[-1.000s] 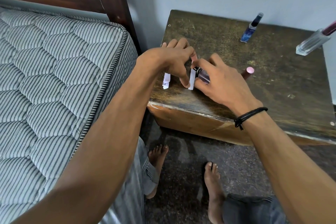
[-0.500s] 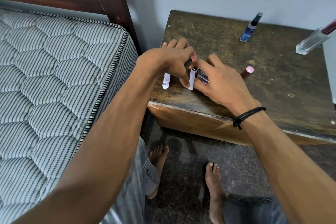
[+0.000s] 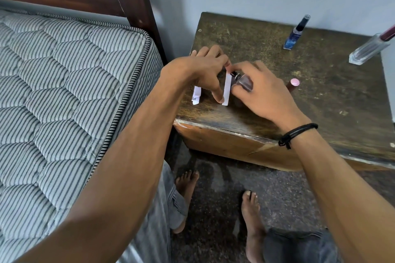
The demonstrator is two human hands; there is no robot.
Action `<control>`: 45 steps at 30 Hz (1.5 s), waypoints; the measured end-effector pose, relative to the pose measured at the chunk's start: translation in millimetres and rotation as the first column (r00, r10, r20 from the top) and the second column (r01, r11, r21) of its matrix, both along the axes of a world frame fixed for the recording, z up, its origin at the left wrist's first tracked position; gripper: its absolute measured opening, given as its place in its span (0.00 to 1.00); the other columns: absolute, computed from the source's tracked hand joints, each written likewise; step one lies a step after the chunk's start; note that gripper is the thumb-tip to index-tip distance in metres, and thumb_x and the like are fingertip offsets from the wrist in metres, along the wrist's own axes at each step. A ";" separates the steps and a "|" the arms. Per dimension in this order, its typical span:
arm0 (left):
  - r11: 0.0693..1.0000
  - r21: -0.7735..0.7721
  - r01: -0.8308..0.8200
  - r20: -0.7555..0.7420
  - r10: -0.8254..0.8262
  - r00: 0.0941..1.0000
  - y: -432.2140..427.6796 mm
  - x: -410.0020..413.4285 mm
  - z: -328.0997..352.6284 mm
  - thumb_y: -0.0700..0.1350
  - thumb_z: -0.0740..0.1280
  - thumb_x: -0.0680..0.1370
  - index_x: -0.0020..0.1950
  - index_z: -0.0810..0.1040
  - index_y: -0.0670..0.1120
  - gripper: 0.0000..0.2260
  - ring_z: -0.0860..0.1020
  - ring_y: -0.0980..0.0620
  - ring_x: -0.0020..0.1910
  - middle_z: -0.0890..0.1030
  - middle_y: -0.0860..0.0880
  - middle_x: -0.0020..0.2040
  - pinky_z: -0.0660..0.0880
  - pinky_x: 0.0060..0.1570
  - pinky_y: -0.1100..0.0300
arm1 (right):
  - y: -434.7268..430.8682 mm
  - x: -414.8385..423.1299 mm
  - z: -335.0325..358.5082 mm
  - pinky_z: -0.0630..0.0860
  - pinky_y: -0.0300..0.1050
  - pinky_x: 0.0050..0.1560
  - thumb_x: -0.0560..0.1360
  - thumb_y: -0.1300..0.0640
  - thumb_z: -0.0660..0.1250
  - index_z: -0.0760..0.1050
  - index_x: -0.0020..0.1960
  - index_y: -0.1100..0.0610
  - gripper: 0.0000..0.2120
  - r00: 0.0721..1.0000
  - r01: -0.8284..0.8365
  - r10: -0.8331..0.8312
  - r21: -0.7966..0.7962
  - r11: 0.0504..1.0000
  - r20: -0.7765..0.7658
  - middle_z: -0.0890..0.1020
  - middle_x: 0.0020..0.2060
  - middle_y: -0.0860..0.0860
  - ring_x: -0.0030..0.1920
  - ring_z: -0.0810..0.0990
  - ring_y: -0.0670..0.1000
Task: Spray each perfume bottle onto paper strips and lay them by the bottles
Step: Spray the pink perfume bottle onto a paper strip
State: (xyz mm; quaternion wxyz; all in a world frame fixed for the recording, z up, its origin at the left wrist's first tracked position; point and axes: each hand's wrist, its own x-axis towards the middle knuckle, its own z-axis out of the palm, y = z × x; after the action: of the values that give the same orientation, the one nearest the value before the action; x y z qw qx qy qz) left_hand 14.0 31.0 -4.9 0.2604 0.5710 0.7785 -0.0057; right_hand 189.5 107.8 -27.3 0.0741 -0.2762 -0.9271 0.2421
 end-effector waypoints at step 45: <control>0.889 0.294 -0.352 0.287 0.269 0.919 -1.7 -21.9 15.0 0.46 0.74 0.75 0.55 0.85 0.51 0.09 0.80 0.59 0.44 0.82 0.57 0.43 0.75 0.48 0.68 | 32.8 25.9 48.0 0.79 0.43 0.43 0.82 0.48 0.66 0.76 0.59 0.57 0.13 0.724 -0.115 -0.672 -0.988 0.103 -0.154 0.85 0.50 0.55 0.41 0.82 0.50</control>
State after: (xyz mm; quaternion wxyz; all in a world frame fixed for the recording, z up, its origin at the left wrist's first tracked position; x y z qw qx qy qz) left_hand -7.9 29.3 10.2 0.2471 0.4708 0.8125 0.2391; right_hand 215.4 140.6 20.7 0.2104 -0.3502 -0.3917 0.8244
